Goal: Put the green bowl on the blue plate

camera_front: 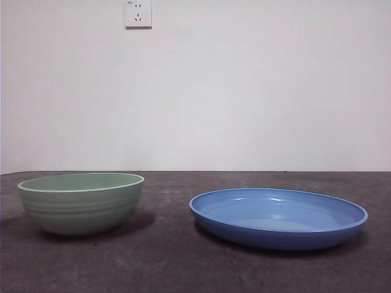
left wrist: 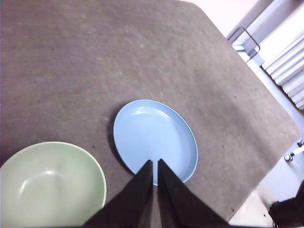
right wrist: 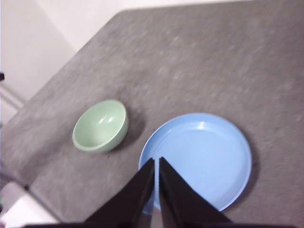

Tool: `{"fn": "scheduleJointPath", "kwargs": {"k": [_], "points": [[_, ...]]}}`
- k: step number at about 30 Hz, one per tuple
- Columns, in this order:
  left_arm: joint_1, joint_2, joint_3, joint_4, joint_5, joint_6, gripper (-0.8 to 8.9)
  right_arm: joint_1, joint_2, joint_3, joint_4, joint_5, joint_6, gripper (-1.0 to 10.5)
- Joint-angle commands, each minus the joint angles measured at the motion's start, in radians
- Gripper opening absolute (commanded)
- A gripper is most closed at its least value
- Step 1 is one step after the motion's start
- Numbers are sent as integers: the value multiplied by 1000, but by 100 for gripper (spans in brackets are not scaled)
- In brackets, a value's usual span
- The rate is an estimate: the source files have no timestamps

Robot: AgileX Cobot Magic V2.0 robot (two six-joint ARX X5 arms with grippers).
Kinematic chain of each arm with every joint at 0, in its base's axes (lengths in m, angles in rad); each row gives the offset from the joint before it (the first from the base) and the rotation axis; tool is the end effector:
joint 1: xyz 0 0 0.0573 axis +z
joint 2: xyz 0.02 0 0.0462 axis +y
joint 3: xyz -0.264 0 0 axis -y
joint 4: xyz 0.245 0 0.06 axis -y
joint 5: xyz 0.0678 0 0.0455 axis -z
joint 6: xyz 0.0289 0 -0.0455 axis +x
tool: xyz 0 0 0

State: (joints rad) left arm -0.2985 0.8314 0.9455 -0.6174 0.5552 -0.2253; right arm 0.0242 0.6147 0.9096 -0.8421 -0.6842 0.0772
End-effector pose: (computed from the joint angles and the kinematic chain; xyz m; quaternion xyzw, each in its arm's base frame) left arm 0.1481 -0.0615 0.3415 -0.1308 0.2905 -0.3707 0.8724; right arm 0.0979 0.0206 0.3374 0.1223 0.2683 0.3238 0.8990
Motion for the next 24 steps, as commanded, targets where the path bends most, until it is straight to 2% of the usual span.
{"fn": "scheduleJointPath", "kwargs": {"k": [1, 12, 14, 16, 19, 21, 24], "points": [[-13, 7, 19, 11, 7, 38, 19, 32, 20, 16, -1, -9, -35, 9], [-17, 7, 19, 4, 7, 38, 31, 80, 31, 16, -5, -8, -44, 10], [-17, 7, 19, 3, 7, 38, 64, 80, 31, 16, -5, -8, -44, 14], [-17, 7, 19, 4, 7, 38, 153, 80, 31, 16, -5, -8, -43, 104], [-17, 7, 19, 4, 6, 38, 312, 80, 31, 16, -5, -3, -39, 378], [-17, 7, 19, 4, 6, 38, 421, 80, 31, 16, -5, 3, -38, 505], [-17, 7, 19, 4, 6, 38, 576, 80, 31, 16, -5, 4, -37, 555]]}}
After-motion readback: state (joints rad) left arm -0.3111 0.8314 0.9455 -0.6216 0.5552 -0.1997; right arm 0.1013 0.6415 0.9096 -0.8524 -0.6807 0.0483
